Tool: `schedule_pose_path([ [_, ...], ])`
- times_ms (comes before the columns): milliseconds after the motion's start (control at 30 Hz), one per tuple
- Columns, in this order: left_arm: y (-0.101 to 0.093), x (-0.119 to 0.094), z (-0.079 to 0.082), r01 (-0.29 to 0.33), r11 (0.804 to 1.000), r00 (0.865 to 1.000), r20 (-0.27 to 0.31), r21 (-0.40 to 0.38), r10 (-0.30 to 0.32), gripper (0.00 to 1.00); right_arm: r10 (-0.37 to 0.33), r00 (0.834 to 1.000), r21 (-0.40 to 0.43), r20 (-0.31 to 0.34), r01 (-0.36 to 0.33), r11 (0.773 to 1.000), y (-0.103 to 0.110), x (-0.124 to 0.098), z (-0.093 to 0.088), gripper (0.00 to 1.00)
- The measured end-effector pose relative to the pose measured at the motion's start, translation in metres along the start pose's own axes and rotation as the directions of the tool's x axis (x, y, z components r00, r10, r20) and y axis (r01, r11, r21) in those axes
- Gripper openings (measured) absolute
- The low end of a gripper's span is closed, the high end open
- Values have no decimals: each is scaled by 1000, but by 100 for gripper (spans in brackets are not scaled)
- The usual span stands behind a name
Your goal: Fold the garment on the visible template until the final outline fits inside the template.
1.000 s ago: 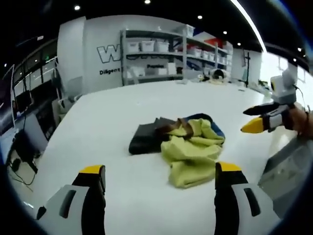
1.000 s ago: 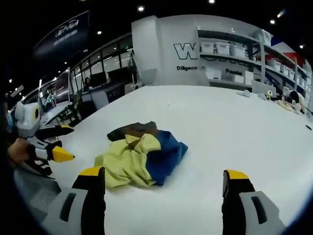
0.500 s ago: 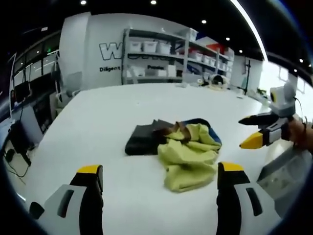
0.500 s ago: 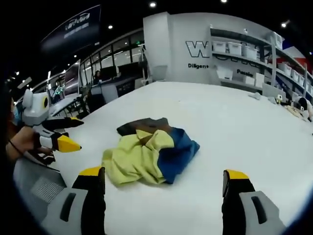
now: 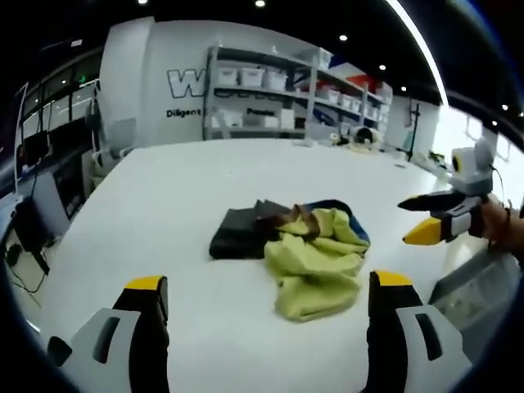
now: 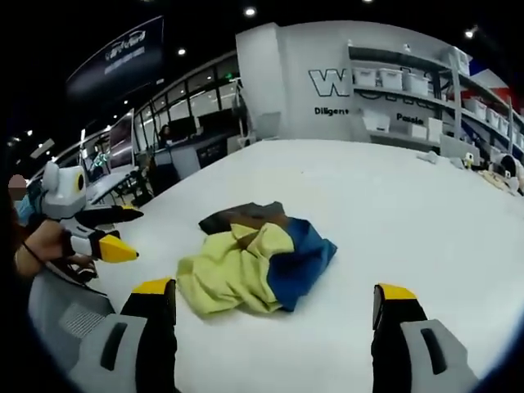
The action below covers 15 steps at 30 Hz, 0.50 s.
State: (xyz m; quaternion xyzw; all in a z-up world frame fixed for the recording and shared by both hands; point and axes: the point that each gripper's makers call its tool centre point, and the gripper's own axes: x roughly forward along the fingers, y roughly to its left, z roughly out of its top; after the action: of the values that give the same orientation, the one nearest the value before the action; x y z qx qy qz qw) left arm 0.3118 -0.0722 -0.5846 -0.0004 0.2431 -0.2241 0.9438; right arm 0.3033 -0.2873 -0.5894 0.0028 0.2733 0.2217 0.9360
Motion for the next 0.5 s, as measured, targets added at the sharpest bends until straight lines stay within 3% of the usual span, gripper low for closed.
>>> schedule_pose_path([
  [200,6,-2,14,-2,1000,1000,6,26,2,99,9,1000,9,-7,-9,1000,1,-1,4,99],
  [500,31,7,25,-24,997,1000,-8,71,24,95,7,1000,7,30,-8,1000,-7,1,36,99],
])
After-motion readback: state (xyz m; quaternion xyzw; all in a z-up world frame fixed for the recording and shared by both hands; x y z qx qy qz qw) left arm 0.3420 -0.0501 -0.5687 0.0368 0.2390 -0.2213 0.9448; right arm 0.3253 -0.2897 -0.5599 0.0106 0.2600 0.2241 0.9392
